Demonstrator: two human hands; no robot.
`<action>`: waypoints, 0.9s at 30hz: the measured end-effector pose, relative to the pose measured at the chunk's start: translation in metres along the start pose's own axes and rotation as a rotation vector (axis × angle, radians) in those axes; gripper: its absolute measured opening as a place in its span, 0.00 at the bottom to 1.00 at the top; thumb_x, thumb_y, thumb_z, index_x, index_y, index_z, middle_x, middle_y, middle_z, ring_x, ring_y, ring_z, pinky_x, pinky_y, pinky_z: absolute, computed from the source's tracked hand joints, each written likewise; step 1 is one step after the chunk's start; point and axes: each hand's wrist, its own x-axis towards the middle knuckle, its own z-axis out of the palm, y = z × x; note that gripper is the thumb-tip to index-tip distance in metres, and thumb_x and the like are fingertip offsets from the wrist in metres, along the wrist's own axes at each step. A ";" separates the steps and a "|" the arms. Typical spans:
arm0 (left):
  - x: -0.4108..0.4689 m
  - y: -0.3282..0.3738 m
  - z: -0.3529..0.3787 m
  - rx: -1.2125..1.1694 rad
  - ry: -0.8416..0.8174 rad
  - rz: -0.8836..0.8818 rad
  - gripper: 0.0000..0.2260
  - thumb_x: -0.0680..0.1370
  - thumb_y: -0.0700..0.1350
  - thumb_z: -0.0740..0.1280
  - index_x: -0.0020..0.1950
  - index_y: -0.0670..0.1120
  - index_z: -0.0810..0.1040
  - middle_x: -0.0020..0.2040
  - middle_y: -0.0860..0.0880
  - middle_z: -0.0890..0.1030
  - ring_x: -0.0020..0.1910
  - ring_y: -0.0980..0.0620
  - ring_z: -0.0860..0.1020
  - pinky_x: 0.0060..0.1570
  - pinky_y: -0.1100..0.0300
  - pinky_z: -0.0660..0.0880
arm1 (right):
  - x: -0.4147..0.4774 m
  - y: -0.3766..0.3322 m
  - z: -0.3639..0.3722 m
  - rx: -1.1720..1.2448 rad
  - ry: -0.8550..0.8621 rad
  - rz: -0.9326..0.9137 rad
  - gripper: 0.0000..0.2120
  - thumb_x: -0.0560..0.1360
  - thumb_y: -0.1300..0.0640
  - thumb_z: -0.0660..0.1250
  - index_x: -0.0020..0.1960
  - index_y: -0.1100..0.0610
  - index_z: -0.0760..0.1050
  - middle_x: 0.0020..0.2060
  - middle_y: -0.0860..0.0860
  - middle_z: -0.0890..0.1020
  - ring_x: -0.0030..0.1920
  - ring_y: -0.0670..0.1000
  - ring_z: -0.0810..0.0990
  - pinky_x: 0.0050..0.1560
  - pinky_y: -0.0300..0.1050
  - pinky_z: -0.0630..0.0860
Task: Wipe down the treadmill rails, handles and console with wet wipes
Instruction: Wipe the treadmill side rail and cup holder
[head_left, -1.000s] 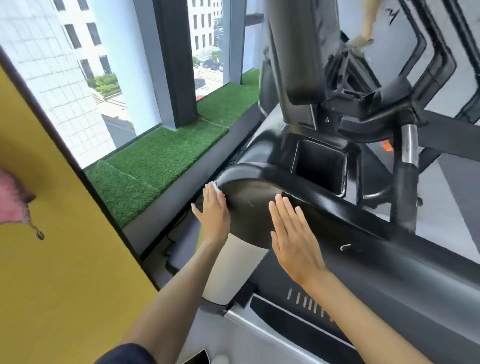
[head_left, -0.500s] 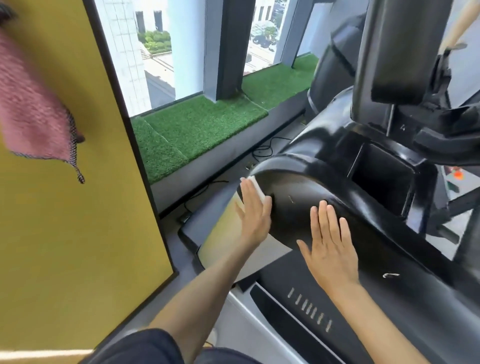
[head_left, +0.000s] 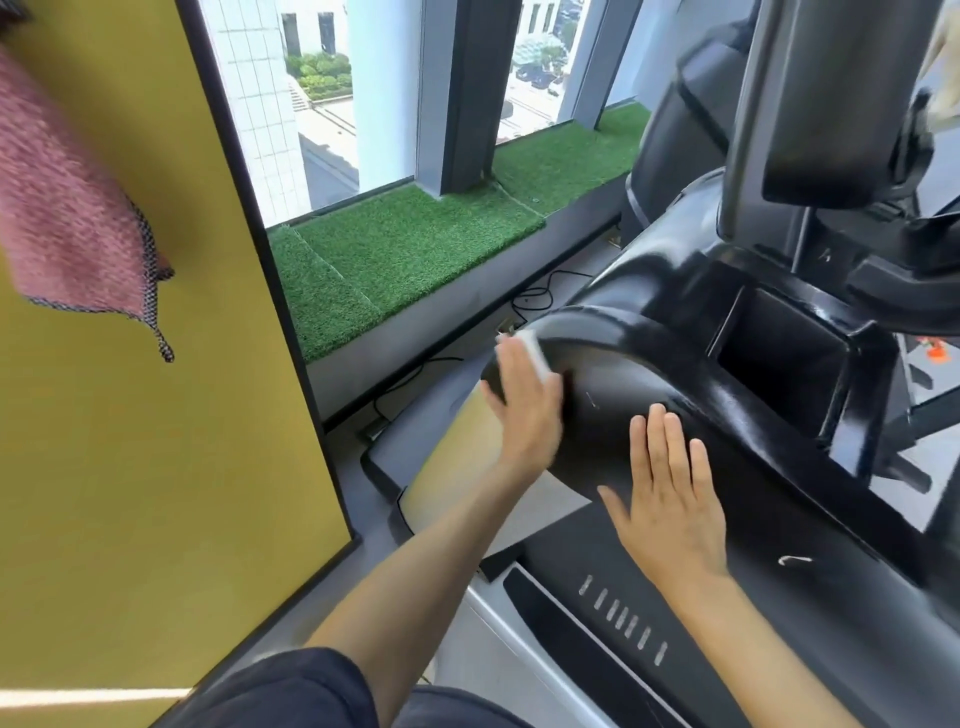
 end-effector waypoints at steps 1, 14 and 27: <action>0.003 -0.010 -0.002 -0.072 0.029 -0.184 0.23 0.79 0.49 0.44 0.74 0.45 0.55 0.75 0.53 0.54 0.76 0.56 0.45 0.69 0.54 0.31 | 0.000 0.000 0.001 -0.001 0.001 0.001 0.38 0.76 0.43 0.49 0.77 0.65 0.45 0.77 0.61 0.47 0.77 0.56 0.44 0.76 0.52 0.39; -0.022 -0.009 0.009 0.072 -0.099 -0.035 0.34 0.74 0.56 0.36 0.76 0.41 0.34 0.77 0.48 0.33 0.70 0.60 0.26 0.66 0.54 0.25 | 0.001 -0.001 0.001 0.012 0.010 0.008 0.38 0.76 0.43 0.49 0.77 0.65 0.45 0.77 0.61 0.48 0.77 0.56 0.45 0.76 0.52 0.39; -0.047 -0.025 0.023 0.494 -0.303 0.538 0.27 0.81 0.58 0.38 0.74 0.53 0.27 0.75 0.53 0.29 0.74 0.54 0.29 0.70 0.48 0.27 | 0.000 -0.001 0.001 -0.071 0.051 -0.010 0.36 0.76 0.49 0.52 0.77 0.66 0.46 0.77 0.62 0.46 0.77 0.58 0.44 0.76 0.53 0.41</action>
